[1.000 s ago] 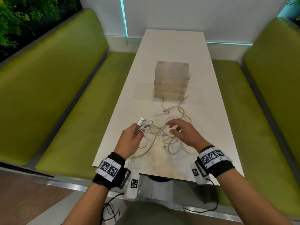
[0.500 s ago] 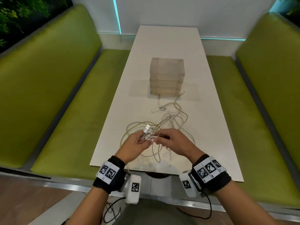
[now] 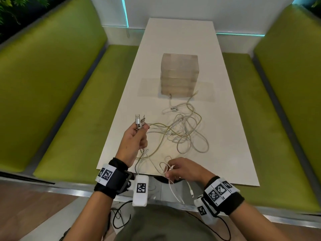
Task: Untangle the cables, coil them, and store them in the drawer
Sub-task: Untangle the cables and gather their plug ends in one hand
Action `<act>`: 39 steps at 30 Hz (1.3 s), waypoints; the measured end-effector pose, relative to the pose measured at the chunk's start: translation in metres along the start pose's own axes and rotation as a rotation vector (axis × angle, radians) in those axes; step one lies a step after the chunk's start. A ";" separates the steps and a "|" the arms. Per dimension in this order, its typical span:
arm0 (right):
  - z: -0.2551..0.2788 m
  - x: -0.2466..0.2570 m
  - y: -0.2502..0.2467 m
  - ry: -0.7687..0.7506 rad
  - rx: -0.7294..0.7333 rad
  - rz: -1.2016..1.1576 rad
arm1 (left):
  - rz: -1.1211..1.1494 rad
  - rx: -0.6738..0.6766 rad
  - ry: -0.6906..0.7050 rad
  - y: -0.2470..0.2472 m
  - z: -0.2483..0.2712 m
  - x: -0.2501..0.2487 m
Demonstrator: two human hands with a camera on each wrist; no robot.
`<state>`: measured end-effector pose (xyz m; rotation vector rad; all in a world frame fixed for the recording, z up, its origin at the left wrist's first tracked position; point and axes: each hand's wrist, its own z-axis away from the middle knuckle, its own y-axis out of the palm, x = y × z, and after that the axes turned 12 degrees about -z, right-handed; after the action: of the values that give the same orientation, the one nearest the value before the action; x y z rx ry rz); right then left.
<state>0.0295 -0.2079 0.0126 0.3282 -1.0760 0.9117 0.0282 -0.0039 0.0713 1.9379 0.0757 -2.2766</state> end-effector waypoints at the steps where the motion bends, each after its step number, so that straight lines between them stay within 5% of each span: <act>1: 0.000 -0.002 0.002 0.003 0.030 0.027 | 0.005 0.002 -0.003 0.001 0.001 0.000; 12: -0.001 -0.019 0.025 0.071 0.284 0.520 | 0.074 0.049 -0.049 0.000 0.001 0.002; 23: 0.026 -0.004 -0.005 0.472 0.056 0.819 | 0.075 0.054 -0.051 -0.002 0.005 -0.006; 27: 0.014 -0.005 -0.011 0.156 -0.157 0.696 | 0.086 0.079 -0.055 0.004 0.006 -0.005; 30: -0.007 -0.005 -0.002 -0.035 -0.132 0.583 | 0.094 0.087 -0.058 0.008 0.006 -0.005; 39: -0.029 -0.012 0.027 -0.024 0.032 0.685 | 0.090 0.042 -0.041 -0.001 0.004 -0.009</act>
<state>0.0246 -0.1790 -0.0161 -0.0168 -1.2182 1.5351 0.0257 -0.0029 0.0804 1.8737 -0.0635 -2.2759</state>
